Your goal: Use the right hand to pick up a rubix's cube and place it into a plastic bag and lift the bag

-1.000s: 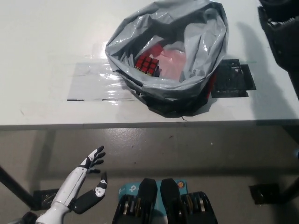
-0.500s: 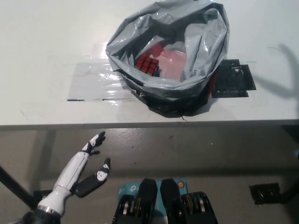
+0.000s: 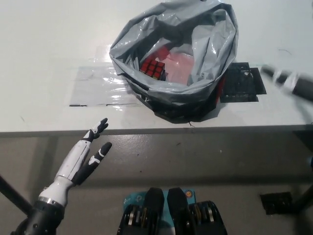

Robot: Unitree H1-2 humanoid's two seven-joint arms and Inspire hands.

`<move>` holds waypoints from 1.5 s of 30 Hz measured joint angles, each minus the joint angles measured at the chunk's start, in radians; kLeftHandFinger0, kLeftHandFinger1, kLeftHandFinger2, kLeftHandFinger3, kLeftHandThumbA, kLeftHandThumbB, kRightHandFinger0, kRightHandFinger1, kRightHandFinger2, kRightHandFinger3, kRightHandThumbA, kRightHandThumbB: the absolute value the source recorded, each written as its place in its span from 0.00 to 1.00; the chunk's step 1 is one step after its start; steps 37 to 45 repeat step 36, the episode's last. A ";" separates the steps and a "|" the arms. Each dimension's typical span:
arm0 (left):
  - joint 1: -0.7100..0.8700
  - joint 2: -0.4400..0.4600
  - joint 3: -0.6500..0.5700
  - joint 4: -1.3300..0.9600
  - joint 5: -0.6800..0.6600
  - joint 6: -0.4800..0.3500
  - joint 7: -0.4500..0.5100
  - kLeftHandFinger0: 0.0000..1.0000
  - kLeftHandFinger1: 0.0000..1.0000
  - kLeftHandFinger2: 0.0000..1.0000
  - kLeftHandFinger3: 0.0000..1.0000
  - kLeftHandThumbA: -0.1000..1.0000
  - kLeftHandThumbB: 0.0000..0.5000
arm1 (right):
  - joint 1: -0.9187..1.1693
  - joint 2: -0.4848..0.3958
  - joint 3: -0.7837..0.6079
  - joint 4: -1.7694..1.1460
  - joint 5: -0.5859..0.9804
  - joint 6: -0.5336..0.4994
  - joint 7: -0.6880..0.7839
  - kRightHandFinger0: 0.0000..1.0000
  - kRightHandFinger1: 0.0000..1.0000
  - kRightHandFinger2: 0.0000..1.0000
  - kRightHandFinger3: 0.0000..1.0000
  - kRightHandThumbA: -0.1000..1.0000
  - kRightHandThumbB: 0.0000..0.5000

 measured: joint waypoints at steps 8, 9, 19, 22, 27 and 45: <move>0.013 -0.019 0.021 0.013 -0.021 -0.006 0.000 1.00 1.00 1.00 1.00 1.00 0.56 | 0.230 0.105 0.051 0.083 -0.041 -0.120 -0.019 1.00 1.00 1.00 1.00 1.00 0.64; 0.023 -0.022 0.025 0.014 -0.024 -0.008 0.000 1.00 1.00 1.00 1.00 1.00 0.57 | 0.257 0.113 0.058 0.116 -0.049 -0.144 -0.021 1.00 1.00 1.00 1.00 1.00 0.67; 0.154 -0.043 0.047 0.023 -0.066 -0.044 0.001 1.00 1.00 1.00 1.00 1.00 0.58 | 0.429 0.124 0.101 0.376 -0.055 -0.297 -0.020 1.00 1.00 1.00 1.00 1.00 0.57; 0.191 -0.047 0.052 0.030 -0.077 -0.061 0.002 1.00 1.00 1.00 1.00 1.00 0.60 | 0.466 0.124 0.111 0.430 -0.055 -0.338 -0.016 1.00 1.00 1.00 1.00 1.00 0.62; 0.223 -0.052 0.065 0.037 -0.093 -0.090 0.006 1.00 1.00 1.00 1.00 1.00 0.57 | 0.488 0.124 0.128 0.488 -0.056 -0.401 -0.012 1.00 1.00 1.00 1.00 1.00 0.62; 0.238 -0.055 0.092 0.053 -0.115 -0.153 0.018 1.00 1.00 1.00 1.00 1.00 0.60 | 0.487 0.125 0.148 0.539 -0.074 -0.508 -0.002 1.00 1.00 1.00 1.00 1.00 0.62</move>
